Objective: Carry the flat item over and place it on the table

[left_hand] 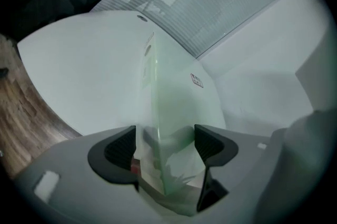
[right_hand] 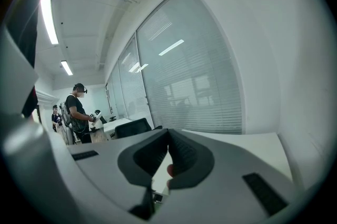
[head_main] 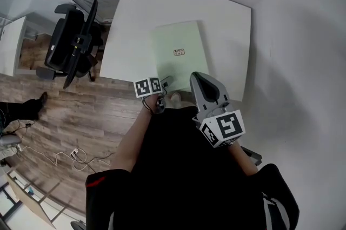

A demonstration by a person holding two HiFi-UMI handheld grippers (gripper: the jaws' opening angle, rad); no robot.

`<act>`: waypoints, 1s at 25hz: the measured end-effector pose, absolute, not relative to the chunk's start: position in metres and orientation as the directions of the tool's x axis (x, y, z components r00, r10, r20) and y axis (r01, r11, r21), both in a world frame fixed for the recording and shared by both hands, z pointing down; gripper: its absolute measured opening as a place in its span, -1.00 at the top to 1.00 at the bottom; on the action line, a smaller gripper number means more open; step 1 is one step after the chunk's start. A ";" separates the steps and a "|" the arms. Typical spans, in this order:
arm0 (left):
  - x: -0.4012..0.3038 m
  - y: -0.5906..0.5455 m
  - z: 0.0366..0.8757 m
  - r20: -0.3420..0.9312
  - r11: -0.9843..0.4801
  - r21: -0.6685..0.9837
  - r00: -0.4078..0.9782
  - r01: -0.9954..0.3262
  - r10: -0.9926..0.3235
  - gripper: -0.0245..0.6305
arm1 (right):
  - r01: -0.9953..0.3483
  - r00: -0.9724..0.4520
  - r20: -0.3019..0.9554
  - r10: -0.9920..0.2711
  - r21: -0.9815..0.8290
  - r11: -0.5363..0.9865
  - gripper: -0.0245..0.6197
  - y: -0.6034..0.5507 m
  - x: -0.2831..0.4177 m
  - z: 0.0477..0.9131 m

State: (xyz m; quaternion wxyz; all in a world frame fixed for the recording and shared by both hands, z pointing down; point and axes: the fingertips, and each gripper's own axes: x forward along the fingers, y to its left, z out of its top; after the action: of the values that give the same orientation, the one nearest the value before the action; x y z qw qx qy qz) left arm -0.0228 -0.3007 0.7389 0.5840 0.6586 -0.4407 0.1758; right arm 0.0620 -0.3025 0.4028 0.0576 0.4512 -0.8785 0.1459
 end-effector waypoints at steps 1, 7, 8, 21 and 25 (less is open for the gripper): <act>-0.022 -0.303 0.737 0.759 0.053 0.589 0.530 -0.806 -0.377 -0.12 | -0.810 -0.585 0.233 -0.777 -0.204 0.549 0.92 -0.303 0.063 0.402; -0.023 -0.313 0.736 0.789 0.072 0.533 0.465 -0.843 -0.401 -0.12 | -0.805 -0.593 0.234 -0.770 -0.201 0.558 0.92 -0.303 0.059 0.402; -0.023 -0.315 0.735 0.793 0.072 0.525 0.456 -0.848 -0.404 -0.12 | -0.805 -0.593 0.234 -0.770 -0.201 0.558 0.92 -0.302 0.059 0.402; -0.025 -0.359 0.727 0.843 0.034 0.355 0.304 -0.934 -0.444 -0.12 | -0.800 -0.599 0.236 -0.765 -0.200 0.565 0.92 -0.299 0.056 0.402; -0.025 -0.361 0.723 0.840 -0.005 0.341 0.307 -0.940 -0.448 -0.11 | -0.796 -0.605 0.230 -0.762 -0.202 0.571 0.92 -0.296 0.056 0.402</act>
State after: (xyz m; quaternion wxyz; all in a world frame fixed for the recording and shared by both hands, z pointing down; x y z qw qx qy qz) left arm -0.0254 -0.3610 0.7233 0.4690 0.6584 -0.5270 0.2625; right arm 0.0558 -0.2956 0.4019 0.0585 0.4406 -0.8843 0.1432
